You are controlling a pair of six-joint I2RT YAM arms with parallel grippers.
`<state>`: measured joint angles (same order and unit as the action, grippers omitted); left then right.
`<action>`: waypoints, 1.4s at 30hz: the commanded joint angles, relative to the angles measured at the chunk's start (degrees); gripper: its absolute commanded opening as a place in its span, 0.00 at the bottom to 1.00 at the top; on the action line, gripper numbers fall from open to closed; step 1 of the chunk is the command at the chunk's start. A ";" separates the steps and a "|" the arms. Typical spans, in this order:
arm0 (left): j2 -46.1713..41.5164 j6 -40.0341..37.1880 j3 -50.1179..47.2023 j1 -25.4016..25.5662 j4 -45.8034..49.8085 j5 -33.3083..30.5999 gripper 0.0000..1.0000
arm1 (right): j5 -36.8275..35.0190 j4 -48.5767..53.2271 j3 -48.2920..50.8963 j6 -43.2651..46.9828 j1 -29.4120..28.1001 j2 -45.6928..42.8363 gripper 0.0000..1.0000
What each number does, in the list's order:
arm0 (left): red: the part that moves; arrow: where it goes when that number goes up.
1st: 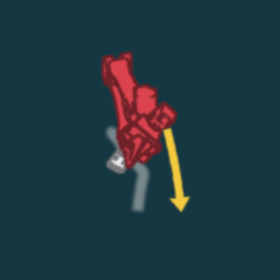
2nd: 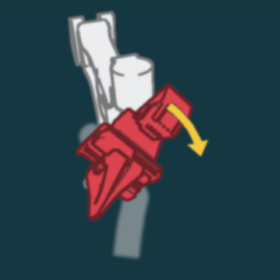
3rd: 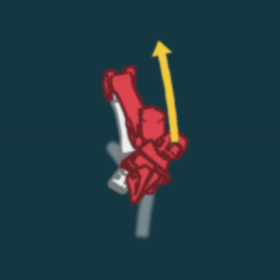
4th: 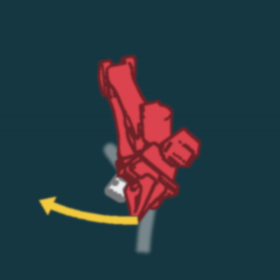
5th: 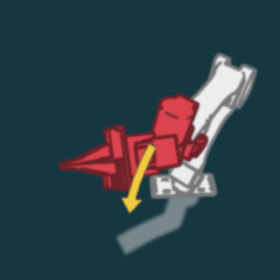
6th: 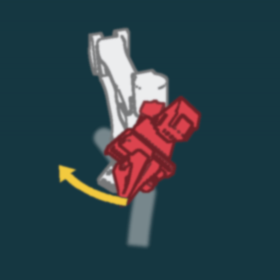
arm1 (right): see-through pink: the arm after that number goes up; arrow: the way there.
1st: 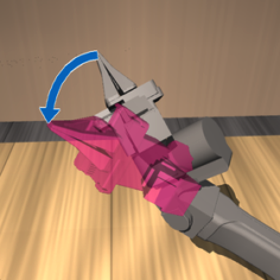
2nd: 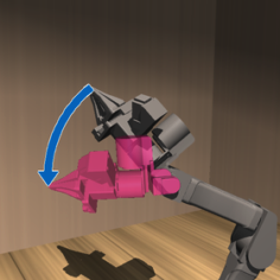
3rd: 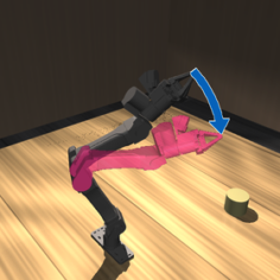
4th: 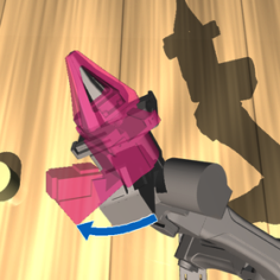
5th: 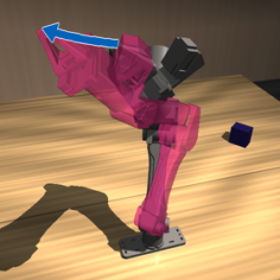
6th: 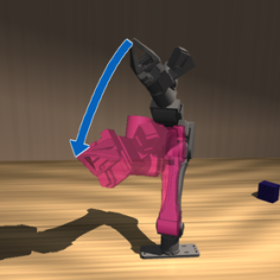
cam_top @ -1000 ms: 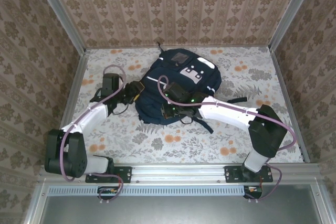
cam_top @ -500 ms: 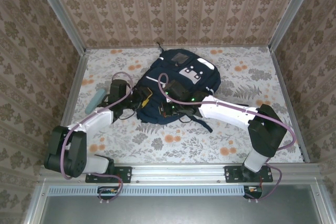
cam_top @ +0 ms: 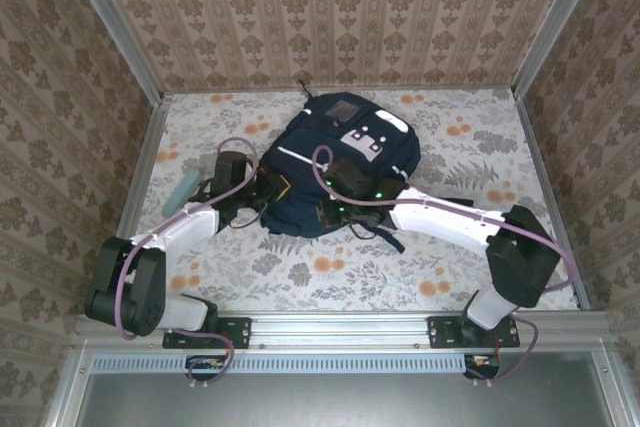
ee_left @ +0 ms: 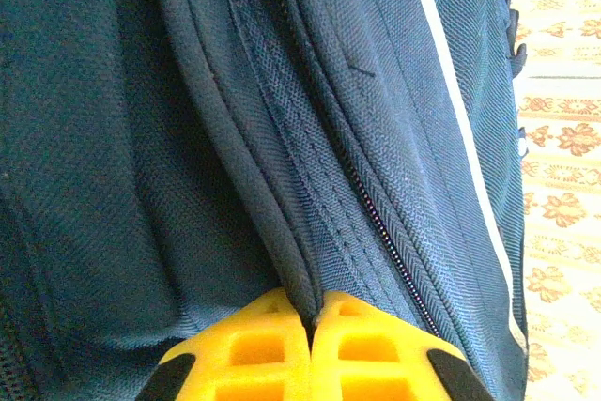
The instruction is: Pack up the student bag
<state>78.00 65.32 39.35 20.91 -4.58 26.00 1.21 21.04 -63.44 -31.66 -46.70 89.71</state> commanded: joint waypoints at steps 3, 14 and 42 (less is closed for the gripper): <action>0.03 -4.18 1.51 -1.23 4.56 -4.03 0.00 | -7.67 5.96 5.39 1.94 6.05 -7.90 0.00; -0.10 -5.84 -0.64 -1.88 3.92 -1.19 0.00 | -8.07 4.49 4.22 8.46 20.04 -6.46 0.00; -0.87 -10.36 0.54 -3.42 6.44 3.00 0.00 | 13.30 5.91 -5.05 20.96 19.08 -1.05 0.92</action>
<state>76.79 56.71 38.35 17.80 0.05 29.34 11.75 28.27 -66.37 -11.79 -26.57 86.08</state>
